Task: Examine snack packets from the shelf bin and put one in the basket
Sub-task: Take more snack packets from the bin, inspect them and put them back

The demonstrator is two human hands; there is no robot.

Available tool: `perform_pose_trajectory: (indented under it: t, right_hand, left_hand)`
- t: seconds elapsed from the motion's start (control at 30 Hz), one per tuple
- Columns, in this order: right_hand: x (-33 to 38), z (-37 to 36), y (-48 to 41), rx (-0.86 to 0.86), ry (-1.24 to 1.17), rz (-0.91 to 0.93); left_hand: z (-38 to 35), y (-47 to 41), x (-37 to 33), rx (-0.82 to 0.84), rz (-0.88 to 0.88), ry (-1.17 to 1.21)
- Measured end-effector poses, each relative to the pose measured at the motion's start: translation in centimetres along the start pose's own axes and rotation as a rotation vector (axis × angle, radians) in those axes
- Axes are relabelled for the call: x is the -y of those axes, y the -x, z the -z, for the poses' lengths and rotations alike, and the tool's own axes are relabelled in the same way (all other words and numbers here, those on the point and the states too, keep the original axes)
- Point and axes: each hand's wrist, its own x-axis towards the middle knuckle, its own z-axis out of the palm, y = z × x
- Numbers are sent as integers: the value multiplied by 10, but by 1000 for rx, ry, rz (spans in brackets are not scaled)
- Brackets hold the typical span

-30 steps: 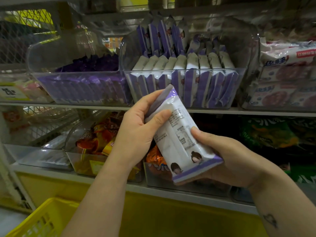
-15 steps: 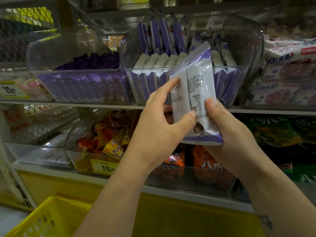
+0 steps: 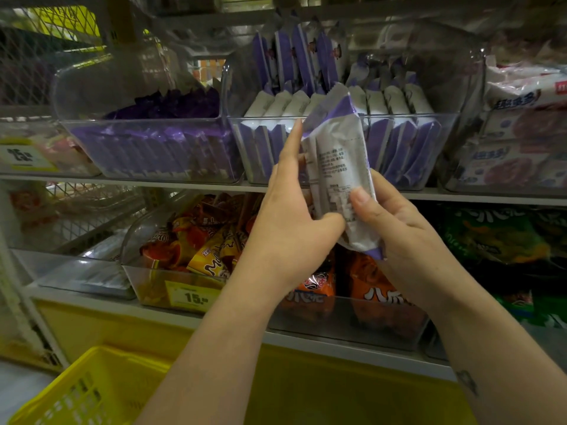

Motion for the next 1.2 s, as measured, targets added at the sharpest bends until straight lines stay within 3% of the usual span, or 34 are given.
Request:
perform_pose_trajectory:
  t: [0.27, 0.7, 0.87, 1.0, 1.2]
  right_hand:
    - [3, 7, 3, 81, -184, -86]
    - [7, 10, 8, 112, -139, -116]
    - [10, 7, 8, 113, -170, -123]
    - [18, 3, 7, 80, -252, -130]
    - [40, -9, 4, -29, -223, -75]
  left_hand:
    - [11, -10, 12, -126, 113, 243]
    - [22, -7, 17, 31, 265, 648]
    - [20, -4, 13, -24, 221, 507]
    - [15, 0, 0, -87, 64, 269]
    - [12, 12, -21, 10, -24, 81]
